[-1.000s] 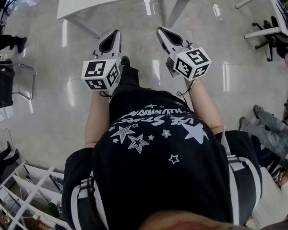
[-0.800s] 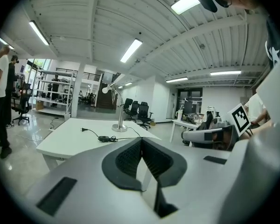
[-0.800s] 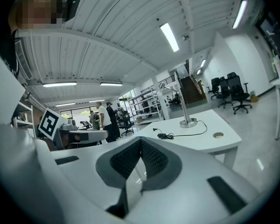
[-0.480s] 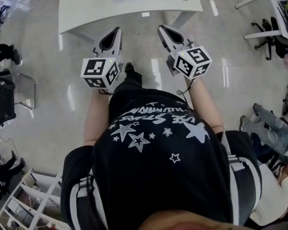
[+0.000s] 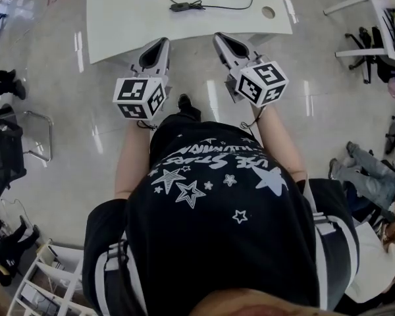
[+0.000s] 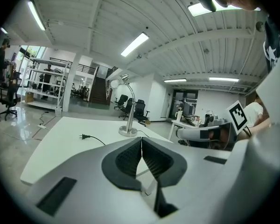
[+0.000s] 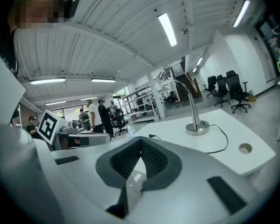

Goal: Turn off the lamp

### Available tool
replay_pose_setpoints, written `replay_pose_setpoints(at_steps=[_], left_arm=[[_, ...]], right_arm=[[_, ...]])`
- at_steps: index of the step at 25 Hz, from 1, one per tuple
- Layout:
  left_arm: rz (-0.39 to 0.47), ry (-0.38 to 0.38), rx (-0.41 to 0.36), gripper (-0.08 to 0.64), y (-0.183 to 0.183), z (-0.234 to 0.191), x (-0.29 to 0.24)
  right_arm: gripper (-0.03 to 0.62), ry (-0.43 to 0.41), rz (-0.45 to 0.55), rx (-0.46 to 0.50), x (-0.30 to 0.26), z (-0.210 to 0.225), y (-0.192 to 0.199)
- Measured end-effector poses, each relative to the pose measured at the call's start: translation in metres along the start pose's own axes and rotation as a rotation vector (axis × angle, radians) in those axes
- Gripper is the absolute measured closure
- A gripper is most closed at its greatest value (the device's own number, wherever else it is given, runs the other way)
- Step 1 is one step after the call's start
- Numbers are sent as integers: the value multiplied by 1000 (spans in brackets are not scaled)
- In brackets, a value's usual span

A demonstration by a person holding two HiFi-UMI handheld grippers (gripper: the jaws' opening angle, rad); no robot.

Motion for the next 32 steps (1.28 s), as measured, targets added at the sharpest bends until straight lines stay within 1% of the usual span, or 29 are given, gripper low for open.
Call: replay_pose_setpoints(at_steps=[5, 10, 14, 18, 22, 25, 32], left_arm=[[-15, 45, -3, 548, -5, -30, -23], [-29, 80, -19, 548, -8, -52, -39], [-46, 87, -35, 548, -4, -58, -48], [-76, 92, -47, 548, 0, -58, -63], [-95, 77, -61, 548, 1, -57, -78], [-114, 67, -82, 548, 0, -64, -90], [-175, 82, -96, 547, 6, -80, -122]], right_arm=[[586, 31, 7, -27, -37, 10, -5], [586, 56, 17, -41, -64, 13, -9], [586, 60, -11, -41, -73, 17, -8], [586, 66, -26, -33, -78, 35, -12], [586, 55, -43, -33, -88, 58, -13], [586, 36, -53, -34, -106, 72, -15], [586, -1, -97, -31, -144, 100, -13]])
Point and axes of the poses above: the fingertips, and each gripper's own axes: x backward along the fingers, z to its right, y out of its underside, the point moved 10 cm from there along x, backward along the fingers, and after that the axes turned 9 degrees about -y, right-handed, at the moved point
